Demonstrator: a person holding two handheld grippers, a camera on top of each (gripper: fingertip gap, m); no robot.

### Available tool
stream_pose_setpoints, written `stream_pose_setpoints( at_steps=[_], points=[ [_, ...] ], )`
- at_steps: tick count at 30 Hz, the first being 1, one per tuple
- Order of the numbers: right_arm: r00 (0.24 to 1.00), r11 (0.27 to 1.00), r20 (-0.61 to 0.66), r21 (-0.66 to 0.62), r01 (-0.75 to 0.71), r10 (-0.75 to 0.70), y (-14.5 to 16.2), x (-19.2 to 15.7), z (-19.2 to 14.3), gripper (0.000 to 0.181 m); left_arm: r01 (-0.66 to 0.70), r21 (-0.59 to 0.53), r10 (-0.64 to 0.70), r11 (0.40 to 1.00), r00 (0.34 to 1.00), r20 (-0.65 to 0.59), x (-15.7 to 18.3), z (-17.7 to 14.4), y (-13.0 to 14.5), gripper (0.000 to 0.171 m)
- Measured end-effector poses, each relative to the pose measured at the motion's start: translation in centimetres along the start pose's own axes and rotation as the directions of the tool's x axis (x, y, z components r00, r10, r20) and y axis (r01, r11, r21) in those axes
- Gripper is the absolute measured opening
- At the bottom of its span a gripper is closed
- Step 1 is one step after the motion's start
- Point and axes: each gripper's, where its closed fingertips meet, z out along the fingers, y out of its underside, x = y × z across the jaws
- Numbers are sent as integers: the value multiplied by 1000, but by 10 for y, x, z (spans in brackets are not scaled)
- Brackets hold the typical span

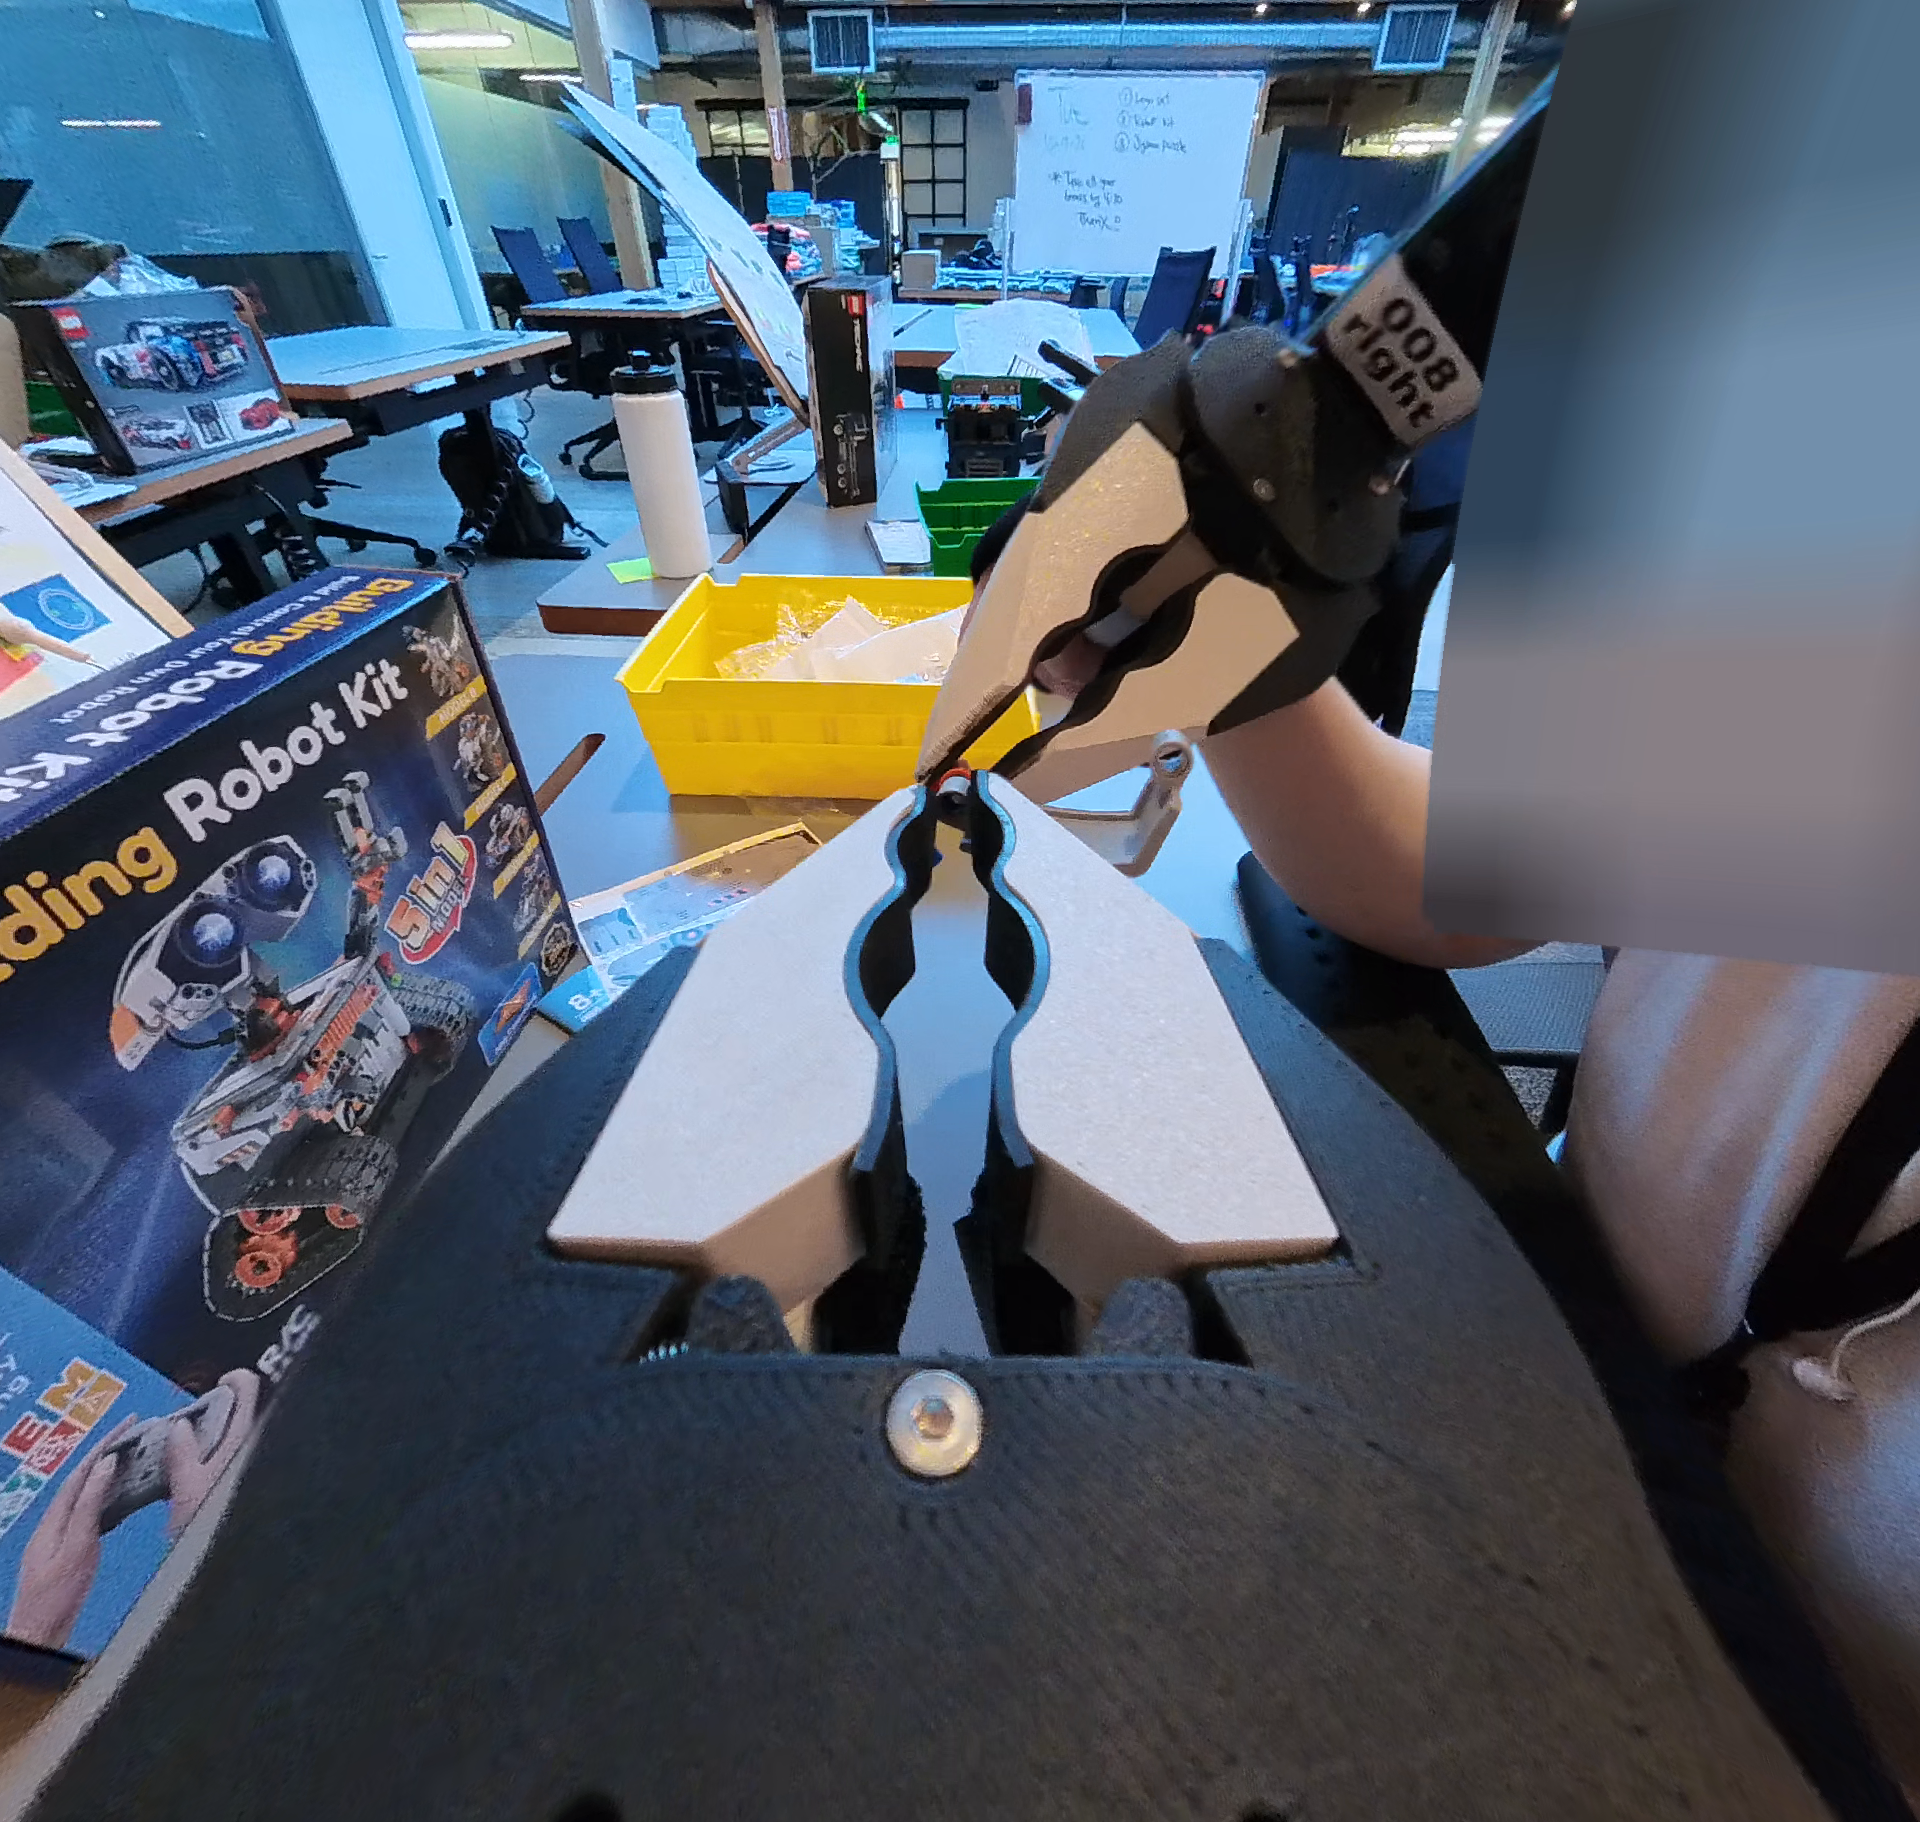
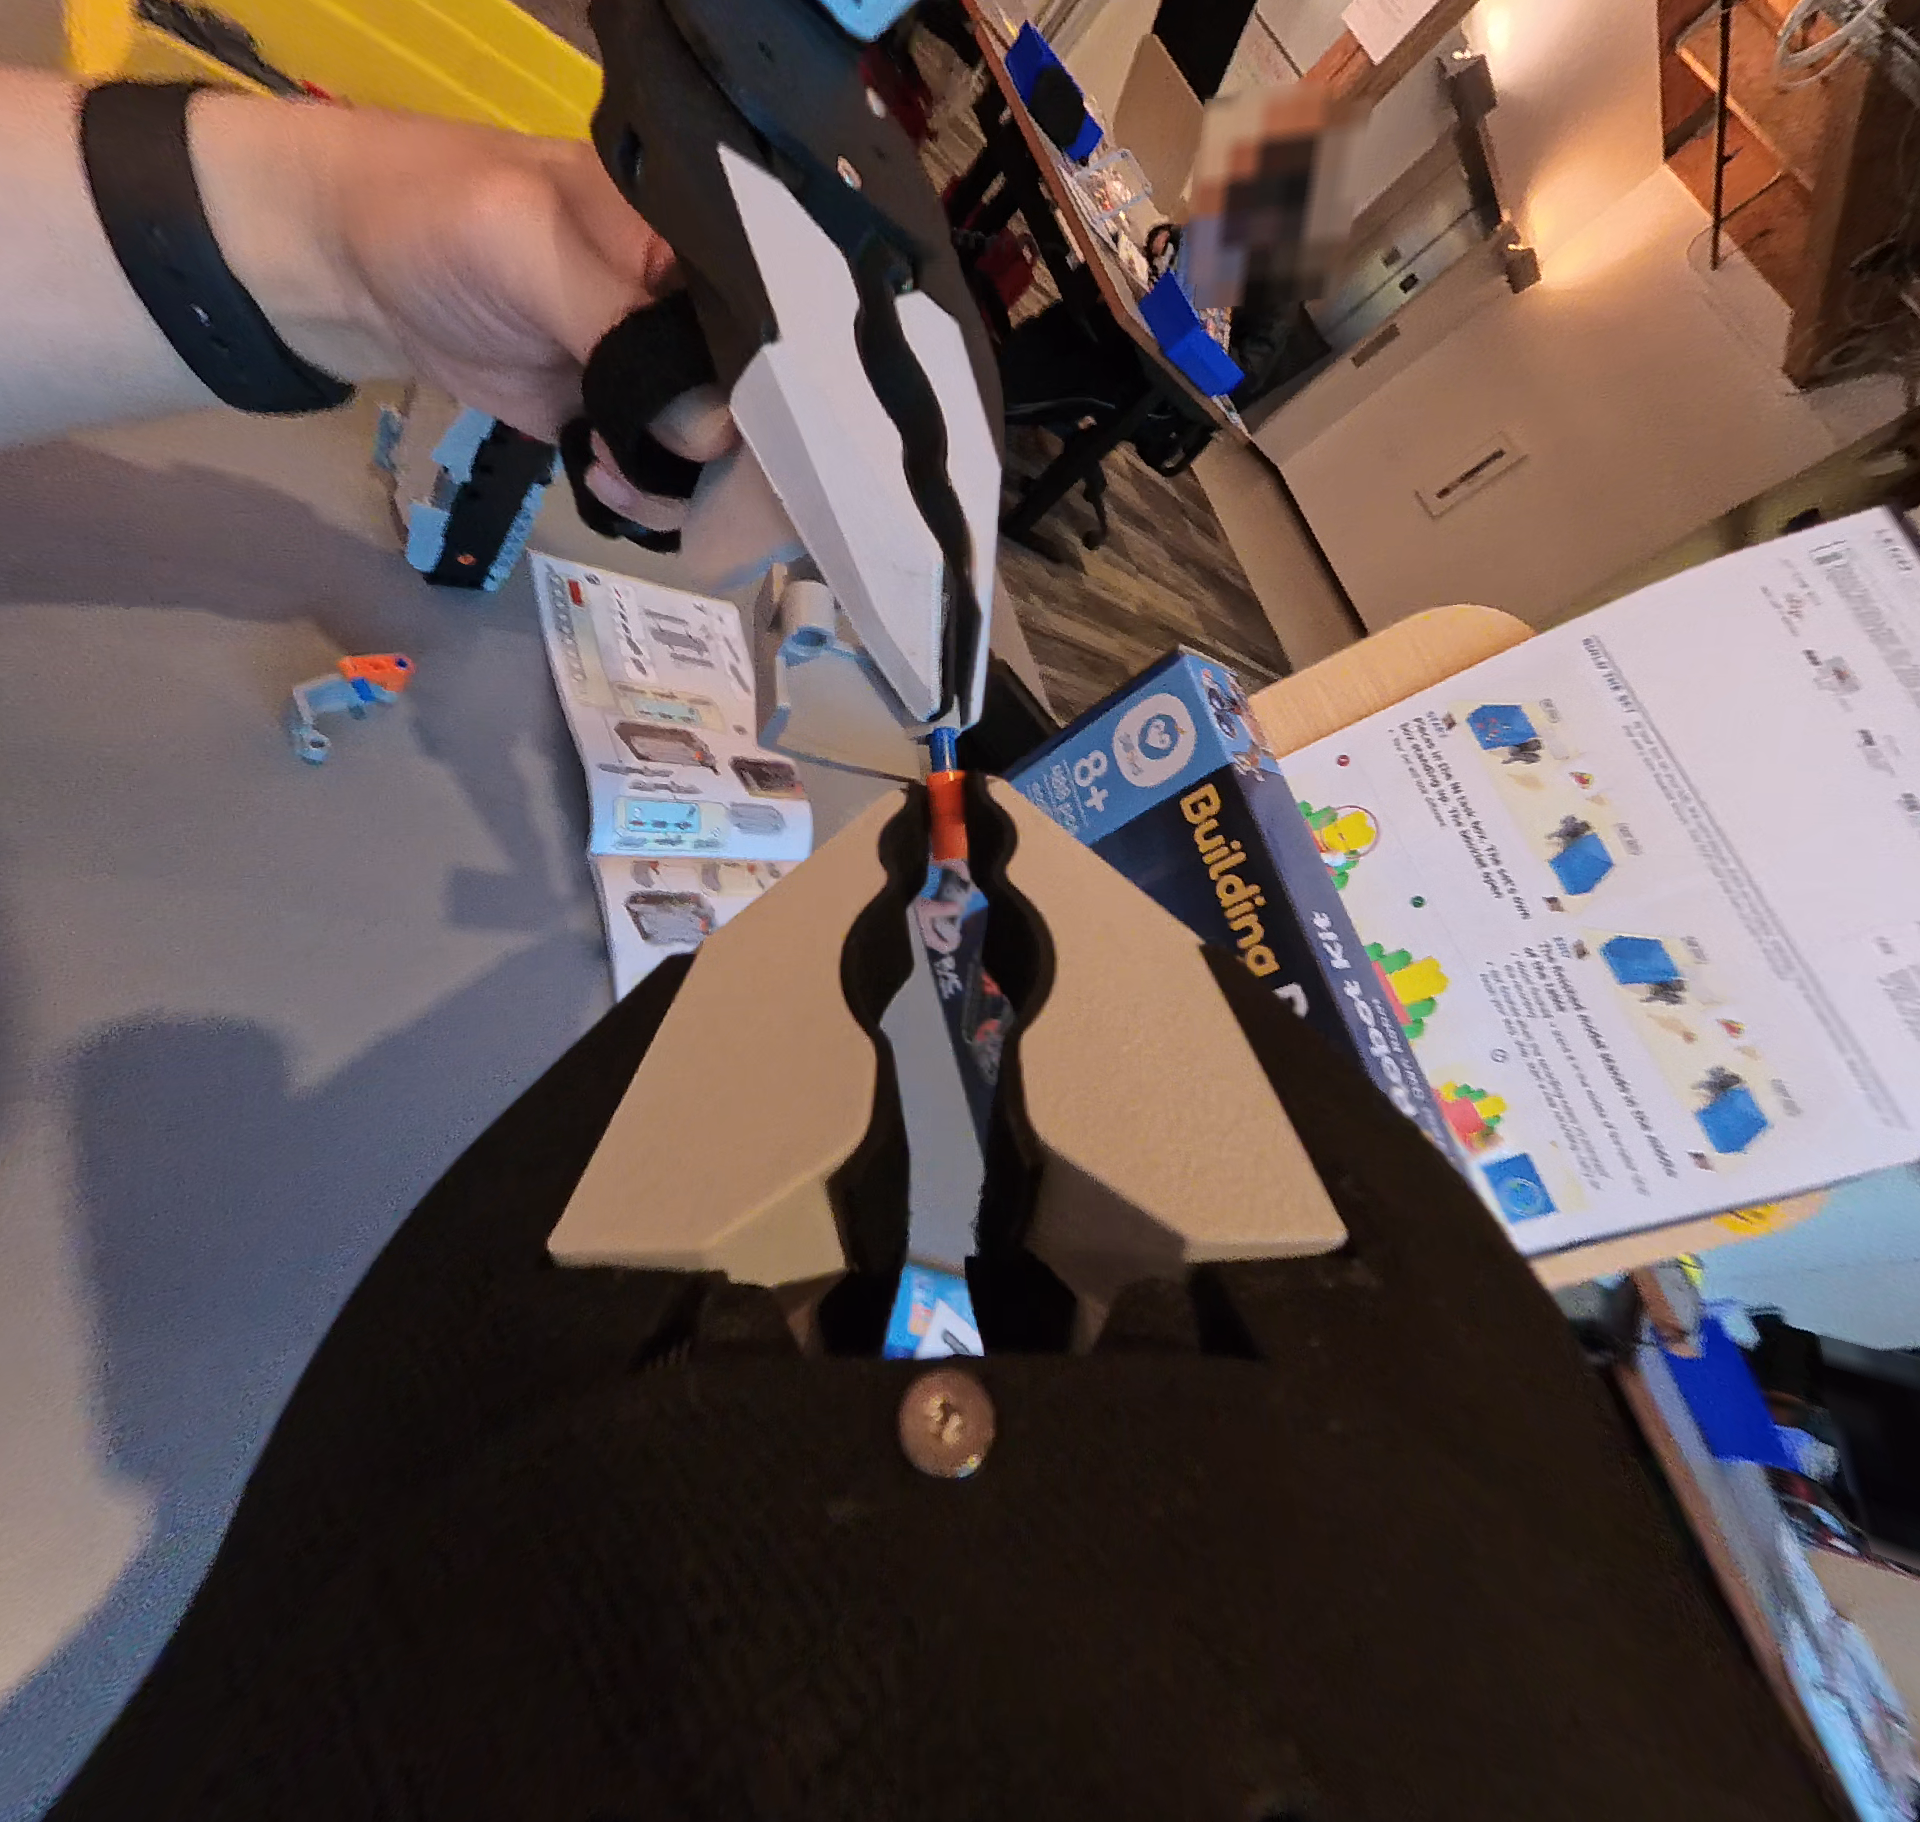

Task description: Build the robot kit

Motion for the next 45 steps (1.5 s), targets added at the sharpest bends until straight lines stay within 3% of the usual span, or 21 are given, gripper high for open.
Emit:
stream_pose_setpoints(
  at_steps=[9,21,33,36,37,39,42,45],
  points=[
    [954,971,-182,-74,227,-237,-7,9,-1,6,-48,-11,49,999,995,86,-3,-3,-8,5],
    [902,930,-230,-113,349,-366,-7,9,-1,6,59,0,-59,998,996,60,-2,-1,-9,5],
    [965,991,-239,-103,82,-105,-9,17,1,6,46,38,-51,998,991,121,-10,-4,-17,5],
    [956,990,-273,-114,83,-112,-10,21,-2,7,6,-3,-6,1000,989,145,-9,0,-13,5],
    [958,994,-266,-64,89,-103,-18,19,-3,6,-3,-14,5,1000,990,138,-7,2,-11,6],
    [949,986,-271,-82,146,-163,-18,20,-6,6,-21,3,21,1000,991,132,-6,5,-13,5],
    [969,998,-238,-22,67,-70,-19,24,-12,7,-31,58,25,998,994,105,-3,7,-19,5],
    [974,998,-219,-27,55,-59,-13,26,-14,7,43,128,-44,991,999,6,4,6,-25,5]
  ],
)
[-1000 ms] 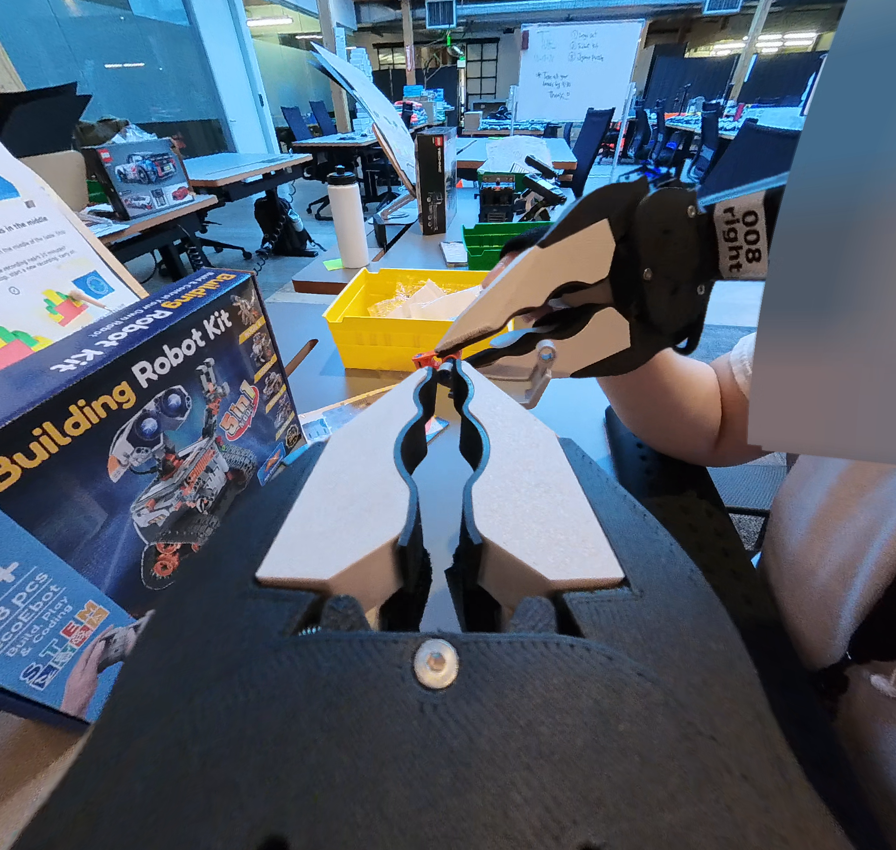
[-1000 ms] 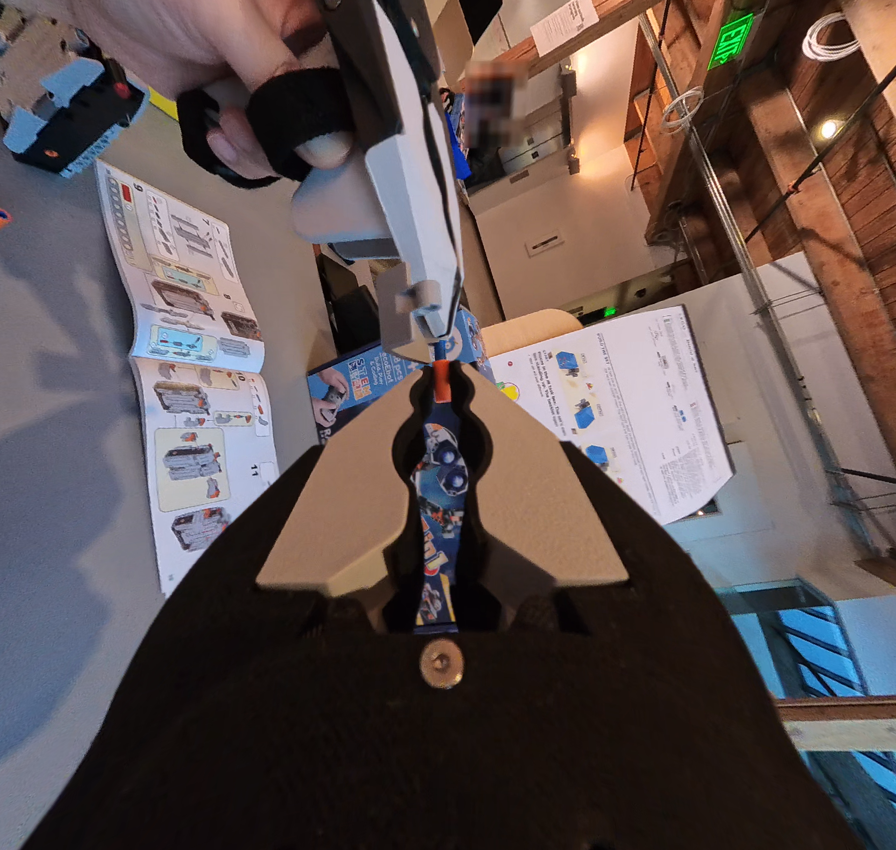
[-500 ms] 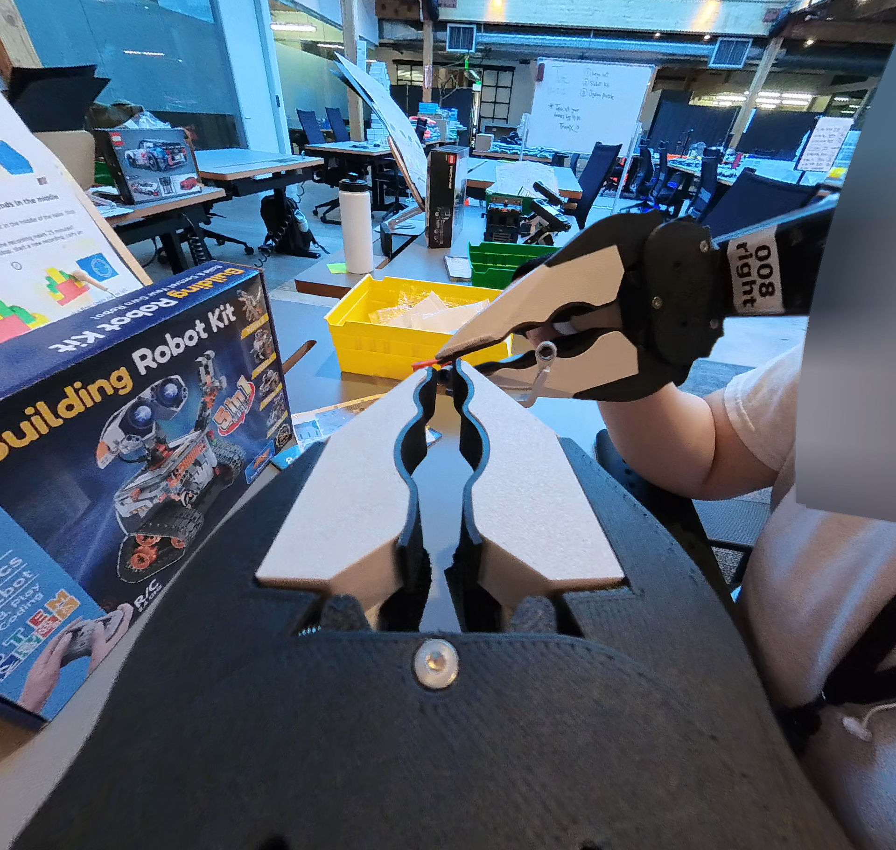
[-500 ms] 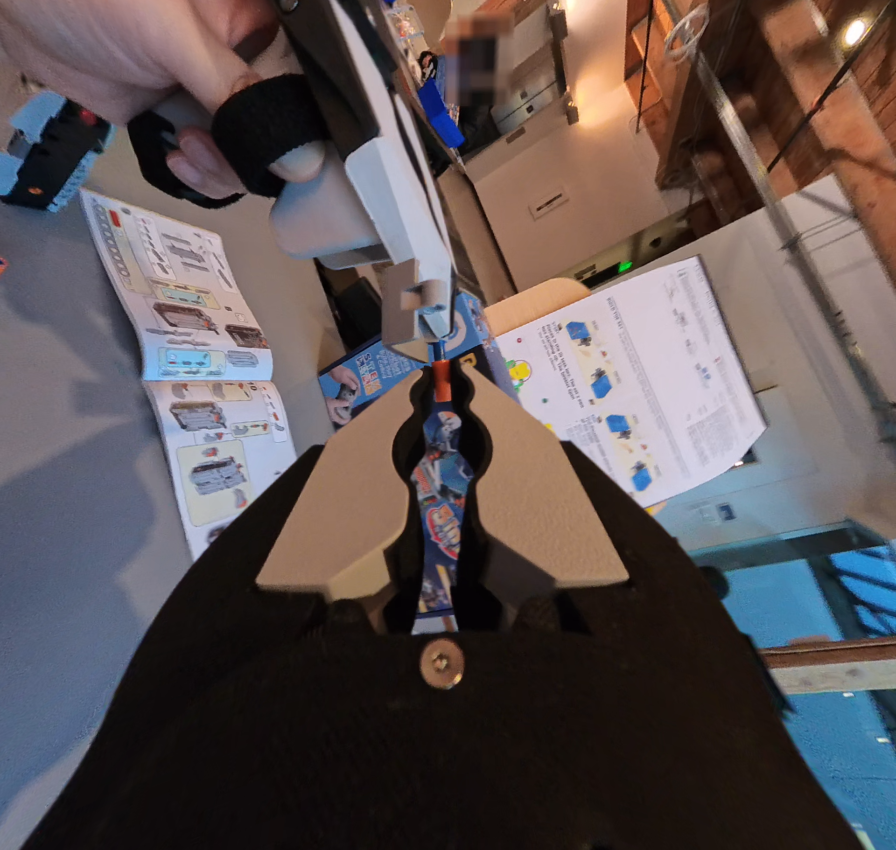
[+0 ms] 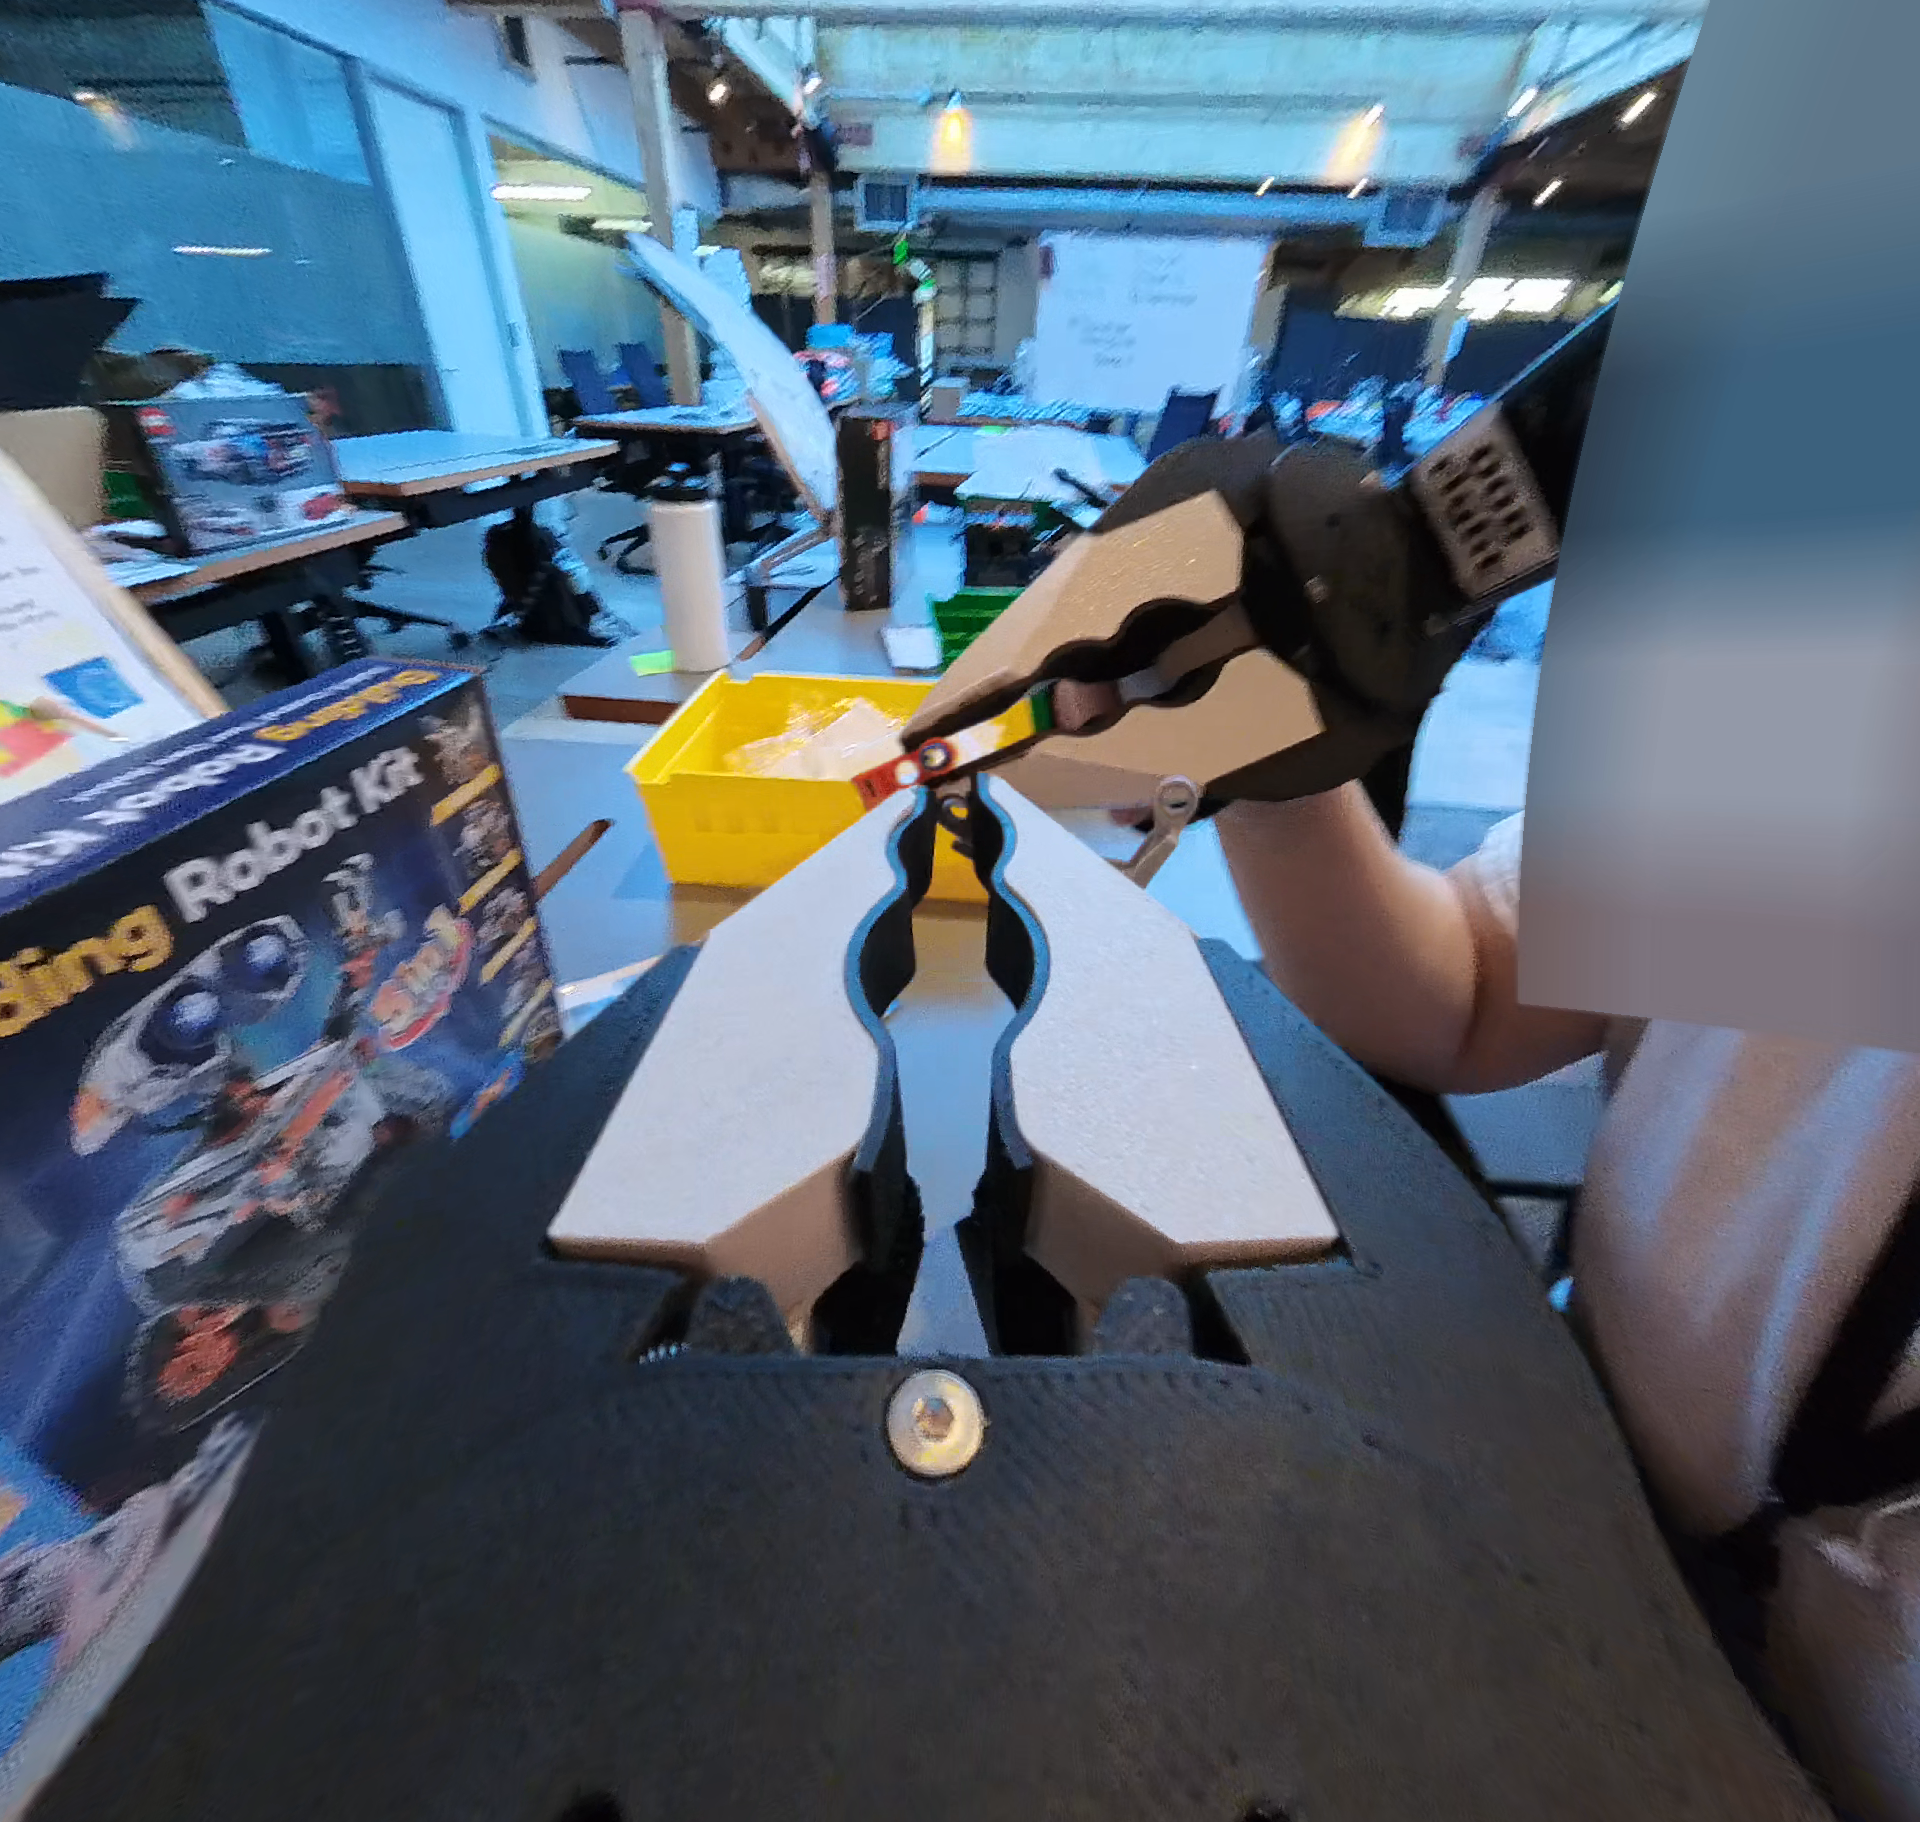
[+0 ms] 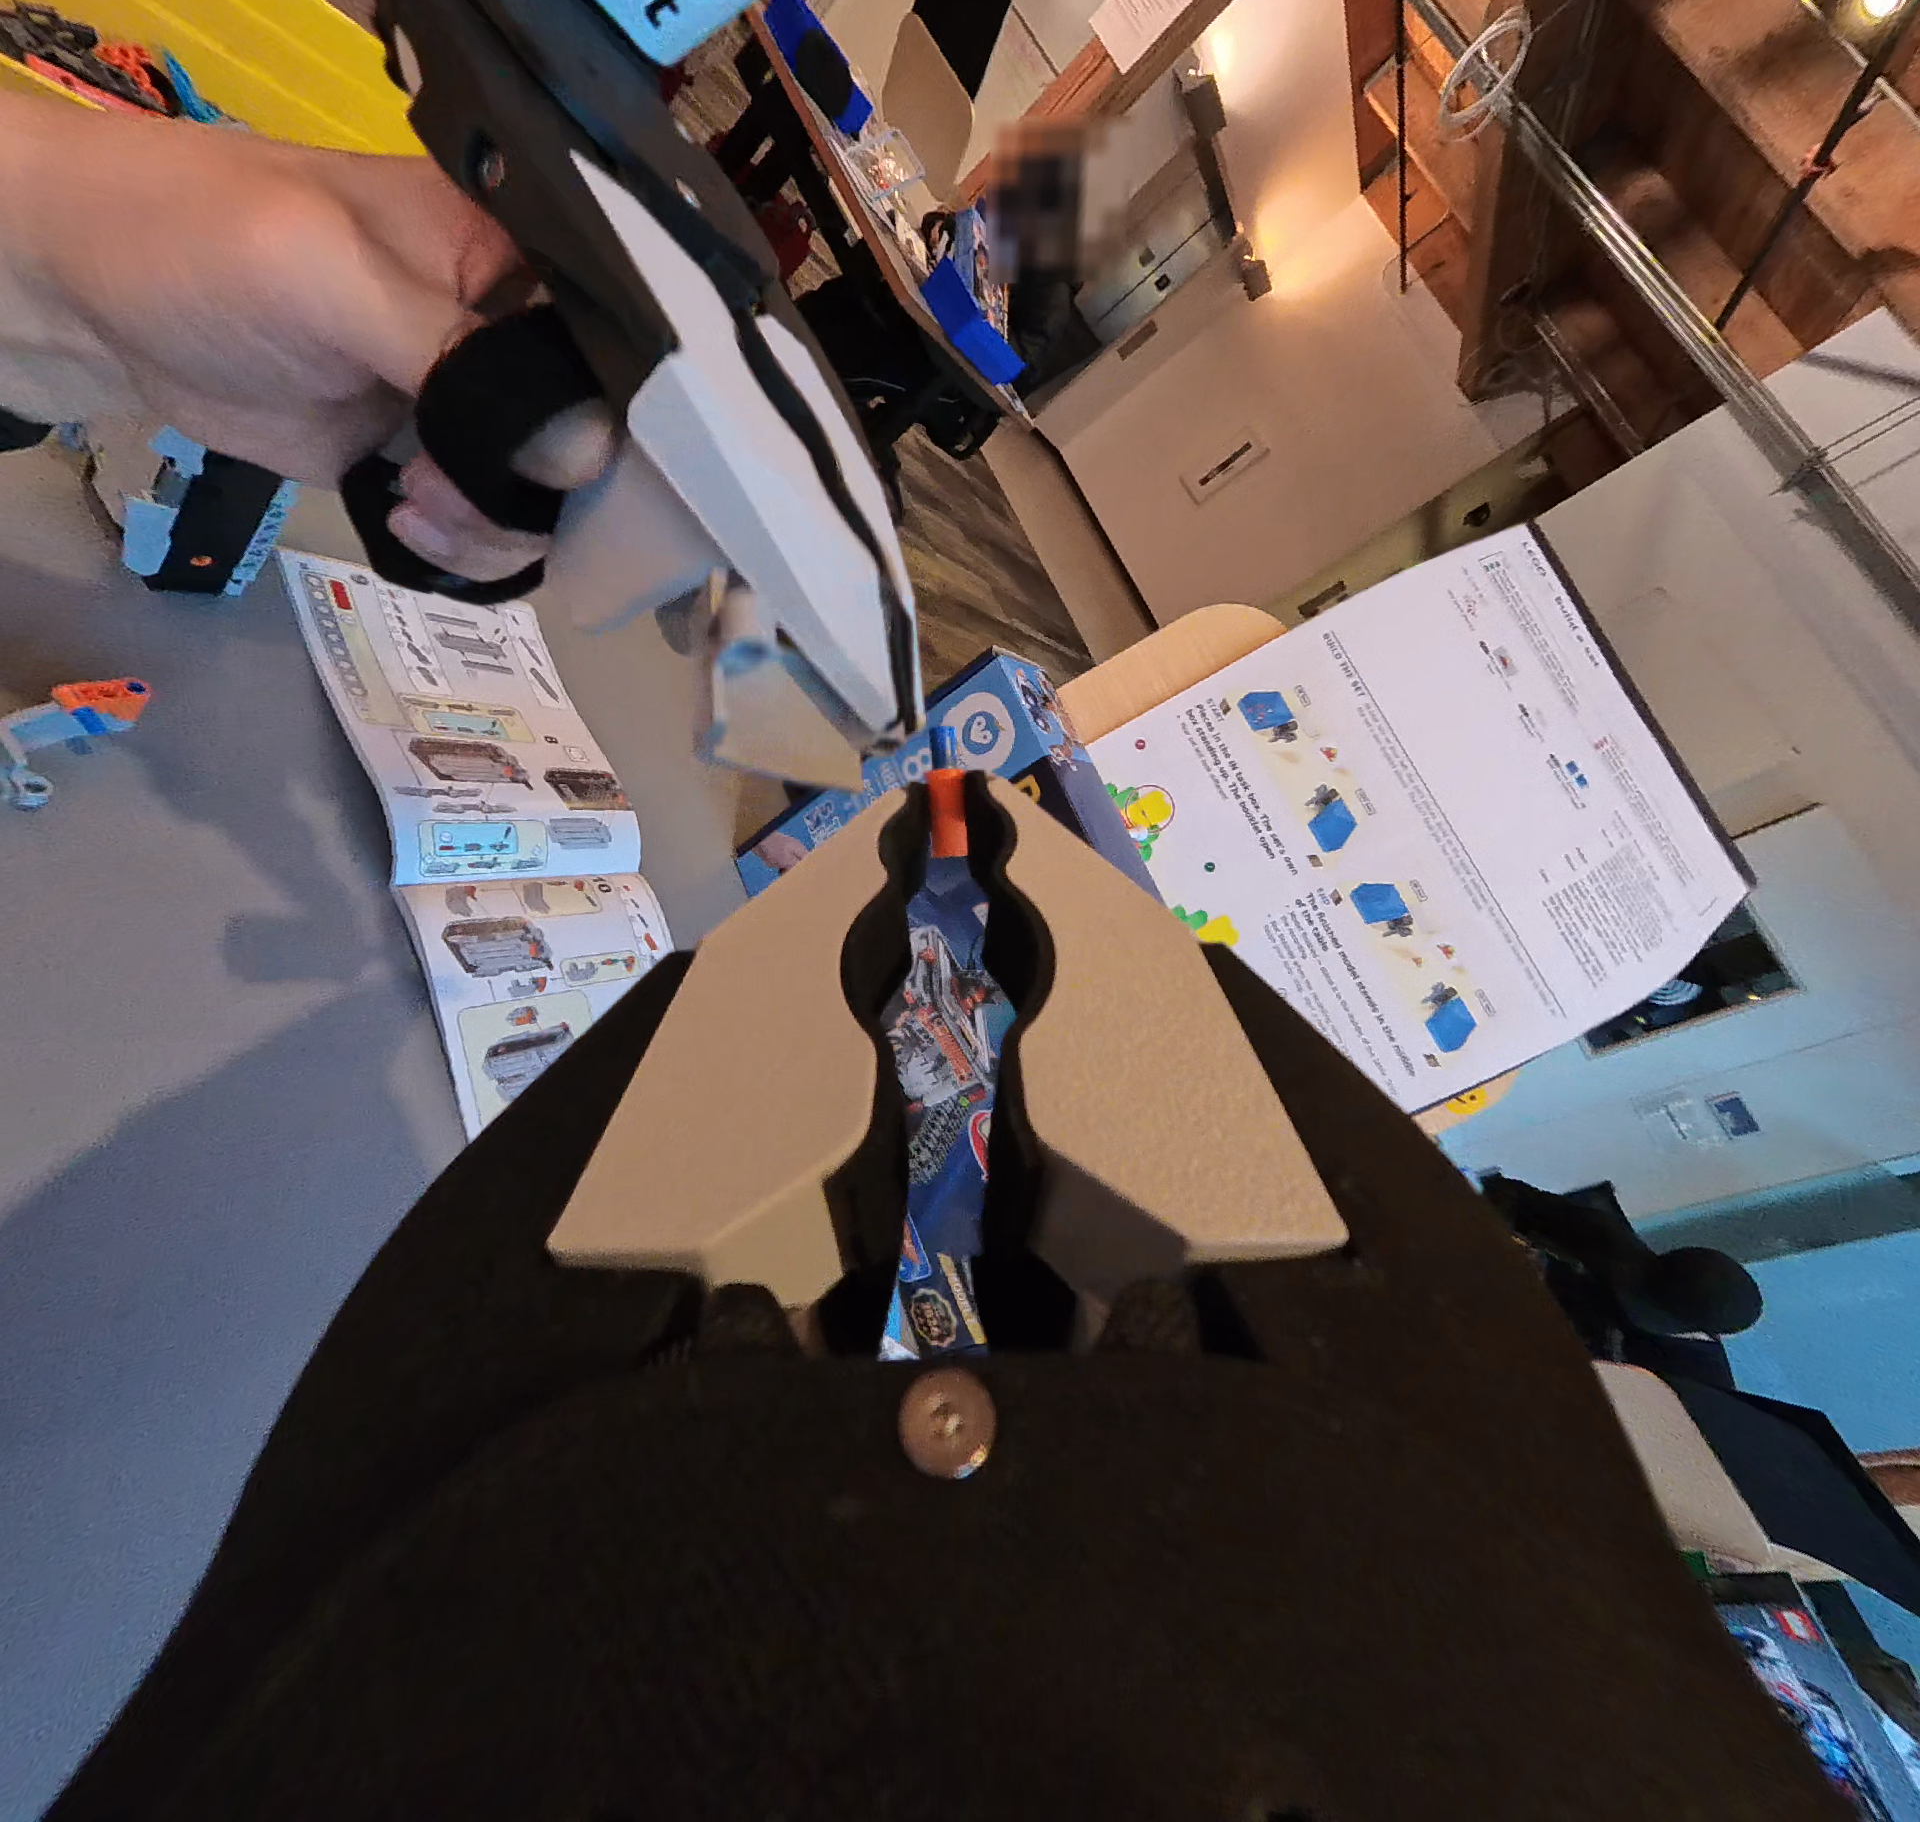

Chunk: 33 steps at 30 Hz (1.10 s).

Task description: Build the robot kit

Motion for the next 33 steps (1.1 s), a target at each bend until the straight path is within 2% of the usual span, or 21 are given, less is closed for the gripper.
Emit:
stream_pose_setpoints(
  at_steps=[3,5,7,10,11,13,14,16,17,21,22,28,30,33],
  points=[
    [974,989,174,-36,-140,144,12,-15,3,7,28,-9,-28,1000,999,32,-10,-7,2,4],
    [890,949,328,-125,-290,316,32,-31,6,7,10,-83,-4,996,997,75,-16,-12,12,4],
    [650,829,515,-374,-417,559,64,-66,0,7,-32,-120,45,992,994,101,-16,-18,13,5],
    [323,640,555,-626,-445,767,107,-106,-4,7,-86,-133,104,987,985,136,-12,-29,4,5],
    [268,605,545,-676,-421,795,121,-119,-1,7,-101,-135,121,986,981,148,-11,-34,1,5],
    [267,566,499,-740,-365,825,149,-141,11,7,-118,-127,138,985,978,160,-8,-42,-5,4],
    [263,574,510,-747,-336,819,155,-153,16,7,-125,-114,142,986,977,161,-6,-46,-9,4],
    [250,600,546,-743,-297,800,160,-175,23,7,-134,-92,148,987,976,157,-2,-50,-15,4],
    [264,605,546,-744,-284,795,164,-181,27,7,-138,-89,151,986,975,161,-2,-52,-16,4],
    [316,716,646,-661,-225,695,162,-203,34,7,-142,-83,153,986,977,149,0,-54,-18,5],
    [319,720,648,-658,-221,691,161,-206,35,7,-139,-81,149,987,978,145,0,-54,-17,5],
    [75,631,640,-719,-292,764,150,-228,32,7,-124,-89,133,988,985,112,2,-49,-14,5],
    [74,630,643,-712,-309,763,152,-227,33,7,-123,-89,132,988,986,103,4,-47,-13,5],
    [146,664,658,-674,-323,739,160,-227,42,7,-121,-96,130,988,987,97,4,-45,-12,5]
  ],
)
